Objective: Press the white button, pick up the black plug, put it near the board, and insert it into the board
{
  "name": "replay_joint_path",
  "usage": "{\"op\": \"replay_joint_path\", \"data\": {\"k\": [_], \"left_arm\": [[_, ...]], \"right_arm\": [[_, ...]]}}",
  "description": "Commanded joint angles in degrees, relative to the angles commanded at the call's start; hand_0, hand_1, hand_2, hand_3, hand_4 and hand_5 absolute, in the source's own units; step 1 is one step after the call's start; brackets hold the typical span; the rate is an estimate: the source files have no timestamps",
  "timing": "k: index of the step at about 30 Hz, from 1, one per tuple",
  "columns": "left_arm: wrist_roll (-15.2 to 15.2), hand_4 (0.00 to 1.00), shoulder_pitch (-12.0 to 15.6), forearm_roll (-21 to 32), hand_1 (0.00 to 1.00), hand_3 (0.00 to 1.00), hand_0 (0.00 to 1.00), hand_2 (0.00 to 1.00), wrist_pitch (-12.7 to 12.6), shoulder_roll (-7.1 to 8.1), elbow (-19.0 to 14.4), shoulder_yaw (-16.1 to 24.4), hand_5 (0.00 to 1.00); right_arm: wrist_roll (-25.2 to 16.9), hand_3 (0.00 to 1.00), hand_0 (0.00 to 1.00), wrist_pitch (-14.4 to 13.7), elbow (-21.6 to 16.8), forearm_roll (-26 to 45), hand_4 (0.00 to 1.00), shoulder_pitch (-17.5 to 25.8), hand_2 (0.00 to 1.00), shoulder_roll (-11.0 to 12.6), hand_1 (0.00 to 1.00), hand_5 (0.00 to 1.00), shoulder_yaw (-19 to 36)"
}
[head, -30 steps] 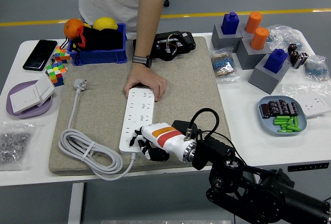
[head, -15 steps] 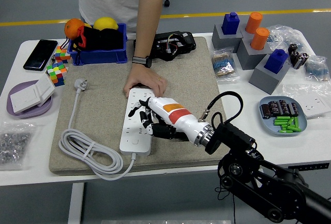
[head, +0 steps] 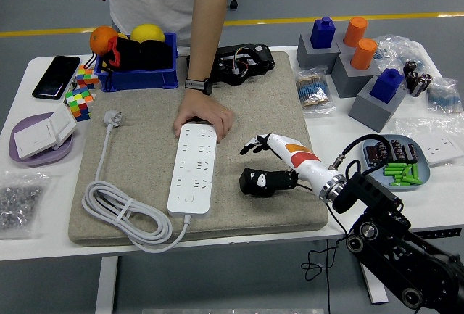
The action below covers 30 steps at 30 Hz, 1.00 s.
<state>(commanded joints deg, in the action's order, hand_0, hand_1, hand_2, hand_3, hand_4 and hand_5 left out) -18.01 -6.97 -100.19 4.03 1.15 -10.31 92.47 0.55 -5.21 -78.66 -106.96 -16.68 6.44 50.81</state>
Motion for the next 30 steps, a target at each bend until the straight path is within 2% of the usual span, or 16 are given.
{"op": "replay_joint_path", "data": {"k": [3,4,9,10,14,15,20,21,27,28,30], "left_arm": [[0.0,0.516,0.01,-0.15,0.64,0.674,0.65,0.632,-0.01,-0.06,0.0,0.09,0.099],[0.0,0.517,0.03,-0.15,0.641,0.675,0.65,0.632,-0.01,-0.07,0.0,0.09,0.099],[0.02,0.517,-0.05,-0.23,0.641,0.675,0.65,0.632,0.02,-0.06,0.0,0.03,0.099],[0.04,0.517,-0.08,-0.27,0.64,0.675,0.65,0.632,0.02,-0.07,0.0,0.04,0.099],[0.0,0.517,-0.02,-0.29,0.64,0.675,0.65,0.632,0.06,0.0,0.0,0.11,0.099],[-0.03,0.516,0.0,-0.44,0.64,0.675,0.65,0.632,0.08,0.0,0.0,0.24,0.098],[0.0,0.516,-0.02,-0.76,0.64,0.675,0.65,0.632,0.13,0.02,0.0,0.2,0.098],[0.04,0.516,-0.02,-0.69,0.64,0.675,0.65,0.632,0.13,0.01,0.0,0.1,0.096],[0.01,0.516,0.12,-0.53,0.64,0.675,0.65,0.632,0.15,0.01,0.0,0.04,0.096],[0.01,0.517,0.13,-0.52,0.64,0.674,0.65,0.631,0.16,0.01,0.0,0.0,0.097],[0.02,0.517,0.13,-0.44,0.64,0.674,0.65,0.631,0.18,0.03,0.0,-0.11,0.097]], "right_arm": [[-0.98,0.667,0.767,-0.86,-0.04,0.05,0.92,0.8,0.741,0.05,0.749,0.252,1.05],[-1.06,0.525,0.775,-0.96,-0.01,0.02,0.949,0.92,0.725,0.07,0.742,0.285,1.18],[-1.27,0.525,0.775,-1.33,0.57,0.0,0.949,1.49,0.725,0.06,0.742,0.285,1.16],[-1.35,0.461,0.764,-1.47,0.76,-0.17,0.949,1.58,0.707,0.01,0.729,0.301,1.02],[-1.94,0.461,0.764,-2.44,1.59,-0.62,0.949,1.46,0.707,-0.32,0.729,0.301,0.31],[-2.0,0.395,0.729,-2.55,1.73,-0.63,0.916,1.39,0.681,-0.38,0.71,0.287,0.13],[-1.86,0.395,0.729,-2.55,3.37,-0.74,0.916,0.86,0.681,-0.68,0.71,0.287,-0.71],[-1.58,0.401,0.705,-2.42,3.62,-0.99,0.892,0.83,0.676,-0.73,0.705,0.249,-0.84],[-0.95,0.401,0.705,-2.16,5.55,-1.56,0.892,0.53,0.676,-0.86,0.705,0.249,-1.21],[-0.84,0.409,0.693,-2.05,5.91,-1.74,0.881,0.57,0.676,-0.86,0.707,0.208,-1.07],[-0.87,0.409,0.693,-1.97,6.35,-1.85,0.881,0.65,0.676,-0.8,0.707,0.208,-0.78]]}}
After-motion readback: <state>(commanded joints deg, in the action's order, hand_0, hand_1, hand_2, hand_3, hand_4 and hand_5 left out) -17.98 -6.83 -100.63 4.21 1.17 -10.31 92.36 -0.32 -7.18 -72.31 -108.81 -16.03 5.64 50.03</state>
